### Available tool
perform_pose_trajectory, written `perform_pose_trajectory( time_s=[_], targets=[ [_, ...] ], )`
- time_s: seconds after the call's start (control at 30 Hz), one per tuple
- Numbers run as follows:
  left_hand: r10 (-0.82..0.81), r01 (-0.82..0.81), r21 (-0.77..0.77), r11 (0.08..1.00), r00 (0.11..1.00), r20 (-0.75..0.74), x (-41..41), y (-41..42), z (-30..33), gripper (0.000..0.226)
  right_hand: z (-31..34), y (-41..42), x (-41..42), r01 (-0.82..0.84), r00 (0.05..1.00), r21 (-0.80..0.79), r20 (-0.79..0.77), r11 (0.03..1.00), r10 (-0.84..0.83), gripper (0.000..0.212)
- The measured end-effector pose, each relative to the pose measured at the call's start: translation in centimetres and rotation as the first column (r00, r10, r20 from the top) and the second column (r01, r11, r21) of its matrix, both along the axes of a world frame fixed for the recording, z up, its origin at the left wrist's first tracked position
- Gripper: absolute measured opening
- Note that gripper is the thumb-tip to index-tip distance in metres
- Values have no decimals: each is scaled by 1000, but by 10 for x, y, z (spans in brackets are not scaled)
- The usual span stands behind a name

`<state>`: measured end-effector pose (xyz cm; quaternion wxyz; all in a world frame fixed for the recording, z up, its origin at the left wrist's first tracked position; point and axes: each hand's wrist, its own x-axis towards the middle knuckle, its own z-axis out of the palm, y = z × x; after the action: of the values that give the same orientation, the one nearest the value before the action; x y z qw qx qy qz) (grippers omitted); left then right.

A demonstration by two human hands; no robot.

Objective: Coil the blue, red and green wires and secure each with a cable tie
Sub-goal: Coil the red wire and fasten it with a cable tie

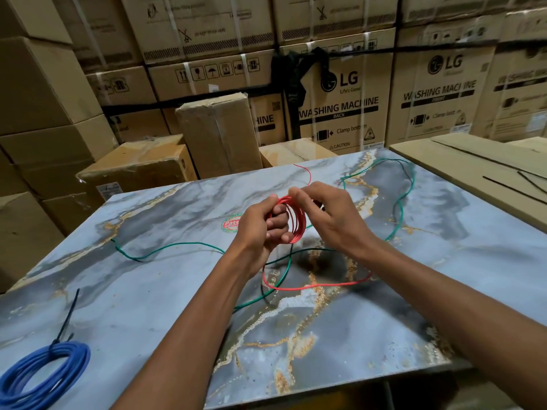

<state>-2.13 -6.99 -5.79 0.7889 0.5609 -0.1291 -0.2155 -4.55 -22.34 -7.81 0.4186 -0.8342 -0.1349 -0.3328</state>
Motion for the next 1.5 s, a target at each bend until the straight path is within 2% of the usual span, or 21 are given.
perform_pose_trajectory(
  time_s=[0.1, 0.23, 0.4, 0.5, 0.67, 0.8, 1.0, 1.13, 1.2, 1.33, 1.5],
  targets=[
    [-6, 6, 1, 1000, 1000, -15, -1, -1, 0, 43, -7, 6, 0, 57, 996, -9, -66, 998, -58, 52],
    [-76, 75, -10, 997, 997, -34, -5, -2, 2, 44, -9, 14, 0, 162, 986, 59, -42, 985, -160, 54],
    [-85, 82, -43, 996, 995, -61, -7, -1, 1, 45, -9, 16, -1, 129, 988, 67, -93, 989, -123, 63],
    [-43, 38, -57, 998, 995, -95, -7, -3, -1, 45, -10, 18, 1, 159, 985, 40, -67, 986, -156, 70],
    [-6, -8, -103, 995, 991, -136, -9, -8, -1, 48, -5, 19, 3, 209, 978, -5, 7, 978, -209, 69],
    [-1, -14, -115, 993, 991, -134, -10, -9, 1, 46, -2, 20, 5, 210, 978, -38, 23, 977, -209, 64],
    [42, -46, -88, 995, 998, -50, -7, -7, 1, 44, -3, 5, 4, 43, 999, 86, -27, 995, -41, 60],
    [119, -128, -196, 972, 991, -61, 2, 4, 7, 43, 6, -12, 2, -22, 997, 84, -70, 996, 28, 60],
    [128, -156, -280, 947, 985, -114, 7, 11, 11, 43, 15, -25, 3, -61, 995, 109, -67, 992, 68, 50],
    [126, -180, -362, 915, 978, -168, 13, 19, 12, 45, 30, -55, 4, -139, 984, 297, -66, 945, 166, 23],
    [144, -218, -441, 871, 970, -195, 17, 23, 12, 44, 33, -72, 2, -111, 984, 332, -92, 937, 150, 14]
  ],
)
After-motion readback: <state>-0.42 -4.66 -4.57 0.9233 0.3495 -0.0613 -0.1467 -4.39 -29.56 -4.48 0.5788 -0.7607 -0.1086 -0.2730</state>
